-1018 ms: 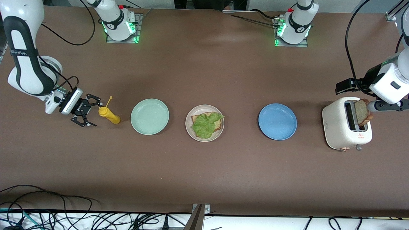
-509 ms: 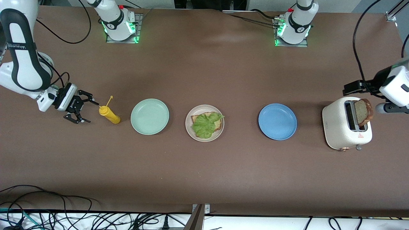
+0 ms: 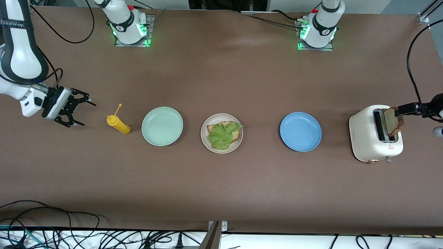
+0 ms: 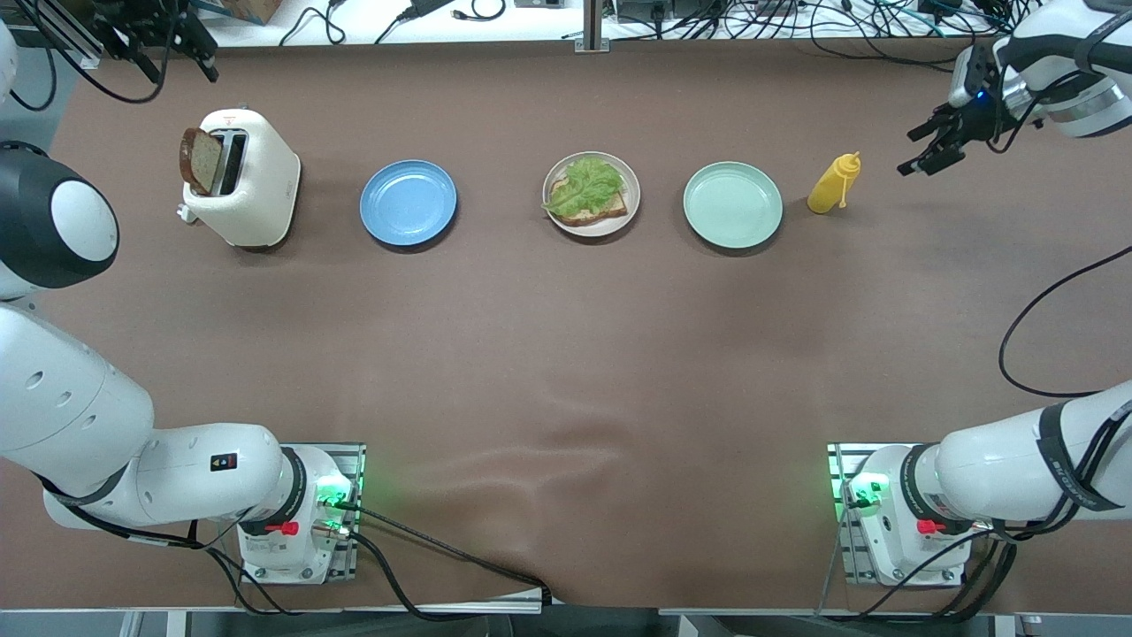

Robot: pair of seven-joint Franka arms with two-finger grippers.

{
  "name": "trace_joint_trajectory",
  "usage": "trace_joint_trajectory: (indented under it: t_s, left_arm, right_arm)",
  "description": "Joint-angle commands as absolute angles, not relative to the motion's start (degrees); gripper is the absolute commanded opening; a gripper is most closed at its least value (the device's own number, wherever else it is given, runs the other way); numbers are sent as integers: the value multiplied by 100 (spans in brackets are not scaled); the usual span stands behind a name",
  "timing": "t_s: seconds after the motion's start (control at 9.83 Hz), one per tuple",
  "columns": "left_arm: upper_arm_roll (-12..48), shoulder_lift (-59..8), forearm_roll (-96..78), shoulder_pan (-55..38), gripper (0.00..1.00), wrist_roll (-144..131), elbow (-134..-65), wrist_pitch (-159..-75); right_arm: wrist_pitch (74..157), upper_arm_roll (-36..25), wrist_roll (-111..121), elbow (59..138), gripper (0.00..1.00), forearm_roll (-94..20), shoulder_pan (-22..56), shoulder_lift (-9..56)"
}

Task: Make sandwich on beige plate with both arms
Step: 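Grasp the toaster bread slice with the left gripper while the right gripper withdraws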

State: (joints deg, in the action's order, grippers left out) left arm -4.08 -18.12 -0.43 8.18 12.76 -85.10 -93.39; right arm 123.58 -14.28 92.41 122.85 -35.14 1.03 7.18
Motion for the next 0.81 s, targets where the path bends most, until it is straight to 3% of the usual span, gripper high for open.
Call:
trace_joint_trajectory:
  t_s: [0.0,0.2,0.41,0.71]
  left_arm:
    - [-352,-1565,70,1036,100,1729,-9296,-10008]
    - [-352,-1512,79,1160,100,1889,-9622,-10326]
    - [-352,-1258,158,1213,100,1916,-10393,-11070]
    - [-352,-1134,176,1309,100,2047,-10958,-11696]
  right_arm:
    - [12059,-1424,7724,12164,100,-3051,114,362]
    - [11500,-1363,6177,11754,100,-2194,140,238]
    - [10797,-1144,4605,11130,100,-1314,149,229]
    - [10303,-923,2783,10557,100,-470,184,229]
